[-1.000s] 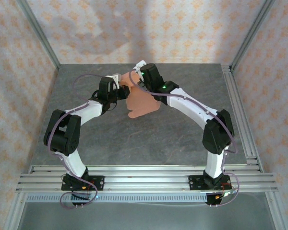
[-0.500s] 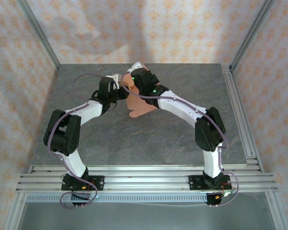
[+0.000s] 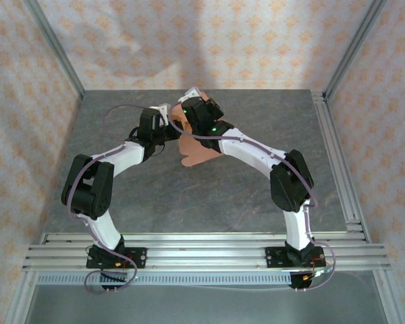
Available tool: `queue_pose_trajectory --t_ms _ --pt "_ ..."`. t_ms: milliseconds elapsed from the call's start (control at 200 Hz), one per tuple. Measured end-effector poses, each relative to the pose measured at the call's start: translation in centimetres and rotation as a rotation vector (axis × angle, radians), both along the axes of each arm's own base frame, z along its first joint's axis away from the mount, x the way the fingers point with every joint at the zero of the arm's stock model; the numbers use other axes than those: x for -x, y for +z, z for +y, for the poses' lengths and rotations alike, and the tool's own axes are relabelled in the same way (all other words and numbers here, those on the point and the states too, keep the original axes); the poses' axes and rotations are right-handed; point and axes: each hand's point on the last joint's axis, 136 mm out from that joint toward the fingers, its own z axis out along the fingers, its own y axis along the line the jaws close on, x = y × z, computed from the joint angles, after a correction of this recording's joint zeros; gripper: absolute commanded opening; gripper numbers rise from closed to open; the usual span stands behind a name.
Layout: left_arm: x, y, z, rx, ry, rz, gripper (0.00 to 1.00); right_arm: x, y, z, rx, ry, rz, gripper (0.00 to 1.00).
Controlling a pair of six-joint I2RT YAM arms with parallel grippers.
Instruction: Fold the paper box
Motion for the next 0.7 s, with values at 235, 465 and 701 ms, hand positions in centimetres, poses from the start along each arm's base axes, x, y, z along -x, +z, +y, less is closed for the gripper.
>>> queue_pose_trajectory --t_ms 235,465,701 --pt "0.0 0.1 -0.1 0.012 -0.003 0.001 0.0 -0.2 0.4 0.1 0.014 -0.023 -0.027 0.03" --pt "0.0 0.1 -0.1 0.018 0.001 0.008 0.0 -0.8 0.3 0.1 0.025 -0.054 -0.053 0.0" --pt "0.1 0.0 -0.1 0.023 0.005 0.015 0.0 -1.3 0.2 0.6 0.065 -0.083 -0.1 0.0"
